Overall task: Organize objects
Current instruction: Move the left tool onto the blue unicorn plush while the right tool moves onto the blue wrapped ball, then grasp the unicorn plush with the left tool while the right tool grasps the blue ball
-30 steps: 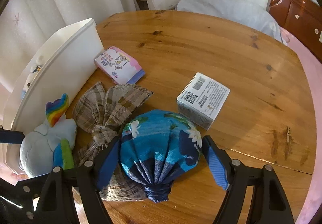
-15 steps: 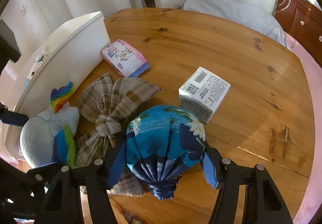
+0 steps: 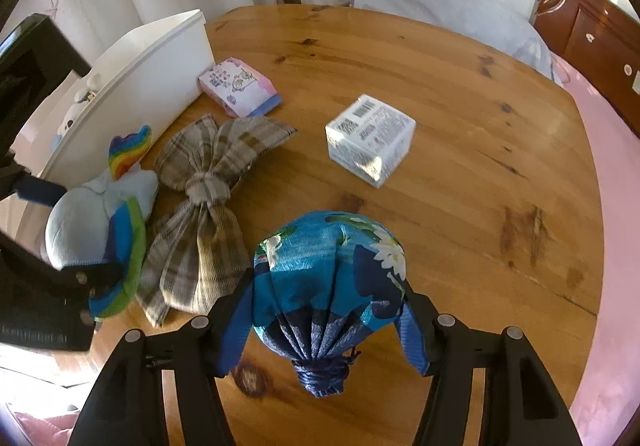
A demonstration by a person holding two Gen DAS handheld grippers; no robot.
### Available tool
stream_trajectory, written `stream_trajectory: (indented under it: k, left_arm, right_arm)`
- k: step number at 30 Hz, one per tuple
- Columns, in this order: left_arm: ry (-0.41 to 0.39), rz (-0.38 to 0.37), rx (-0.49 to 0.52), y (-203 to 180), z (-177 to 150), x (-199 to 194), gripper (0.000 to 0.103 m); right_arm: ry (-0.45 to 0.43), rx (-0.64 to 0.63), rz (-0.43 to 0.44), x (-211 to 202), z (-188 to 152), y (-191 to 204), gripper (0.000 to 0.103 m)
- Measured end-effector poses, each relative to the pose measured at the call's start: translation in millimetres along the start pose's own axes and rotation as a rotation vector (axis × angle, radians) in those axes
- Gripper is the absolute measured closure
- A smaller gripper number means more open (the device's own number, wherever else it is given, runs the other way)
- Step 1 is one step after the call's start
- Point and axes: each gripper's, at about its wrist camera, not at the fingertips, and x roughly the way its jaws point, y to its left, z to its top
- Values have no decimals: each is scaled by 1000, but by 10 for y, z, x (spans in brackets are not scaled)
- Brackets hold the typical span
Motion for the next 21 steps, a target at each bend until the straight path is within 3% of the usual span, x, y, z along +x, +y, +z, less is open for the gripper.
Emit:
stream_trajectory:
  k: [15, 21]
  left_arm:
    - [16, -9, 96, -402, -329, -139, 18]
    - [-40, 3, 143, -593, -495, -371, 32]
  right_arm:
    - [-8, 8, -1, -290, -244, 21, 49]
    - [-12, 28, -2, -366, -337, 25, 52]
